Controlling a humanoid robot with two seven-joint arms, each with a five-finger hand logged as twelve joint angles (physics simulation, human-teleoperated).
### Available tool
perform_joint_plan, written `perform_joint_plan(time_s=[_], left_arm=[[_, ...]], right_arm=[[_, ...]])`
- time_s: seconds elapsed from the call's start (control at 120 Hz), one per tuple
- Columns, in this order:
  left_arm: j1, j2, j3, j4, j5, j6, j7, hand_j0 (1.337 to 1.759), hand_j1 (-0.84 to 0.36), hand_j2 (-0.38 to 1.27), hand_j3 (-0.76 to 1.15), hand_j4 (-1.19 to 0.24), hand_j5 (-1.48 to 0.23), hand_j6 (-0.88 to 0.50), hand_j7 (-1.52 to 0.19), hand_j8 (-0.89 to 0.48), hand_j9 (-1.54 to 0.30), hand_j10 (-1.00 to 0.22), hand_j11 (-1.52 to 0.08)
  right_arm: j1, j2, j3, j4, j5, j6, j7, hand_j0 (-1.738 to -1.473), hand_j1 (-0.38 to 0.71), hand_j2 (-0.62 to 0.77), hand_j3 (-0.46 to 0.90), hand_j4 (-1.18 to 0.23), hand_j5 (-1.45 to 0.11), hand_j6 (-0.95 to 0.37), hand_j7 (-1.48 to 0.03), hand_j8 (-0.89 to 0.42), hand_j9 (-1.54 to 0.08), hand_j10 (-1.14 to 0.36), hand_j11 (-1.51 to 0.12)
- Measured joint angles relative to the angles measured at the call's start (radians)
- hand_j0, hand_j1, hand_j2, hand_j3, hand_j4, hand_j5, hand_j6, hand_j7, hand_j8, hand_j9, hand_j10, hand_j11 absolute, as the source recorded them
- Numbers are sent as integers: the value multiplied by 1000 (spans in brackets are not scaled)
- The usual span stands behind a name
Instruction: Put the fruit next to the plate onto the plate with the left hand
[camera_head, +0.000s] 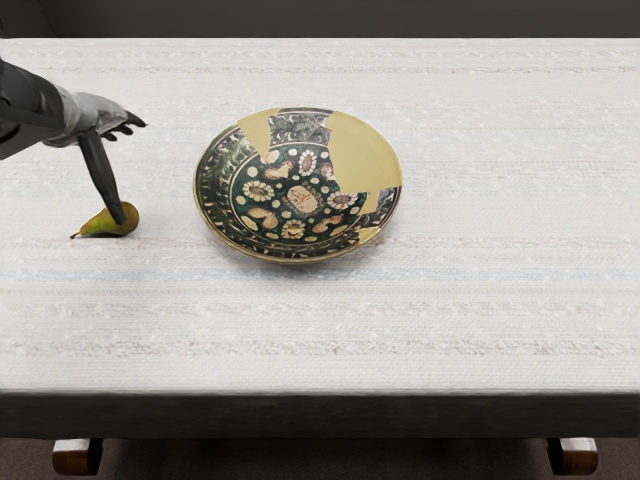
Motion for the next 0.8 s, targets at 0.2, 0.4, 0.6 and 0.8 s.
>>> perform_joint_plan(time_s=[0.2,0.4,0.6,0.8], left_arm=[[109,-3,1,2,-50,150,-8,1658,343,1,0,-5,-6,-5,-6,-5,-6,-5,-6],[169,-34,-1,13,-61,236,-11,1658,341,1,0,-7,-8,-7,-8,-7,-8,-7,-8],[221,-112,-18,18,-7,271,-10,1658,339,2,0,-8,-11,-9,-11,-8,-11,-8,-11],[255,-115,-18,20,16,308,-9,1658,337,2,0,-11,-14,-11,-14,-11,-14,-11,-14]], right_arm=[[0,0,0,0,0,0,0,-1658,-335,-2,0,-11,-15,-11,-15,-11,-15,-11,-15],[0,0,0,0,0,0,0,-1658,-335,-2,0,-11,-15,-11,-15,-11,-15,-11,-15],[0,0,0,0,0,0,0,-1658,-335,-2,0,-11,-15,-11,-15,-11,-15,-11,-15],[0,0,0,0,0,0,0,-1658,-335,-2,0,-11,-15,-11,-15,-11,-15,-11,-15]])
